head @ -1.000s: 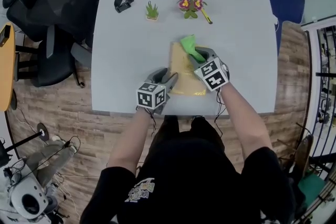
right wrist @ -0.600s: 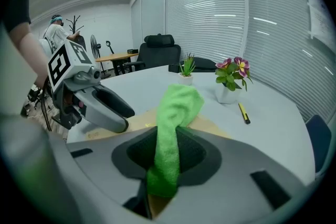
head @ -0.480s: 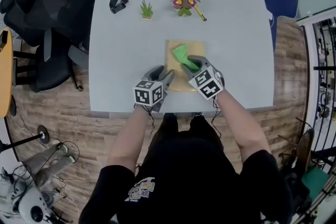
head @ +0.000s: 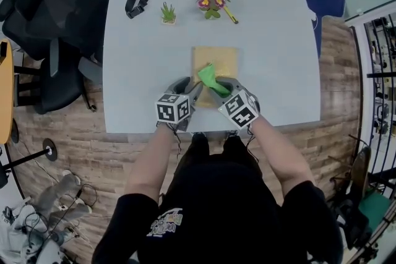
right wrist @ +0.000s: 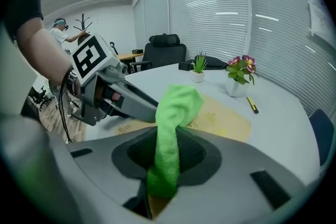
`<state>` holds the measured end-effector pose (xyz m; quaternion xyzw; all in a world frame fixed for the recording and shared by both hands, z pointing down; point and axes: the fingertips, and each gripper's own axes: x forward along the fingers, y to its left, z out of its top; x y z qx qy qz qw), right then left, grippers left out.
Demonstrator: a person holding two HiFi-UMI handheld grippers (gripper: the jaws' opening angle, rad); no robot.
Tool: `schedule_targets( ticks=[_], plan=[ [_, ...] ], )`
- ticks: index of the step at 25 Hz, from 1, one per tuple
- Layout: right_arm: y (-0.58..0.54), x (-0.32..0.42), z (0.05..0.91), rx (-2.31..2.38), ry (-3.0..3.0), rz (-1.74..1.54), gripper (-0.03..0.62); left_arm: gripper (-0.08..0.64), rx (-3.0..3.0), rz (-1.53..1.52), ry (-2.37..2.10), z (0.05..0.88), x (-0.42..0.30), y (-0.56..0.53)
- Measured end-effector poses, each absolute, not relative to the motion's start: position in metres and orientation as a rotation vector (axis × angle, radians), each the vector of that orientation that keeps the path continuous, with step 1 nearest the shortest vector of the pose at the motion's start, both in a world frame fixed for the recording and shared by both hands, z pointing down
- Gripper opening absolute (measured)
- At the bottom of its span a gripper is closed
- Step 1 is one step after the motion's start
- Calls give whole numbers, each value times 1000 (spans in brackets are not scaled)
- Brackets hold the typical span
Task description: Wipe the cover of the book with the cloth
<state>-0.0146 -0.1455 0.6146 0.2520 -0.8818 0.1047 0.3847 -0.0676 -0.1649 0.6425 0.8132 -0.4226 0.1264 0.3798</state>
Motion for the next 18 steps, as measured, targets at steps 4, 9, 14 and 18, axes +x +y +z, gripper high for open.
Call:
schedule_targets(
  ticks=[4,9,14,18],
  plan=[
    [-130,-17,617,629,-2248,269,98,215,2077,324,-1082,644,-67,-165],
    [-113,-21,616,617,-2249,279,98,215,2077,322,-1081,643,-68,-165],
    [-99,-22,618,606,-2252,291,97,215,2077,324,-1081,644,-67,-165],
    [-93,-24,617,603,-2254,299,97,215,2076,323,-1080,644,-67,-166]
  ],
)
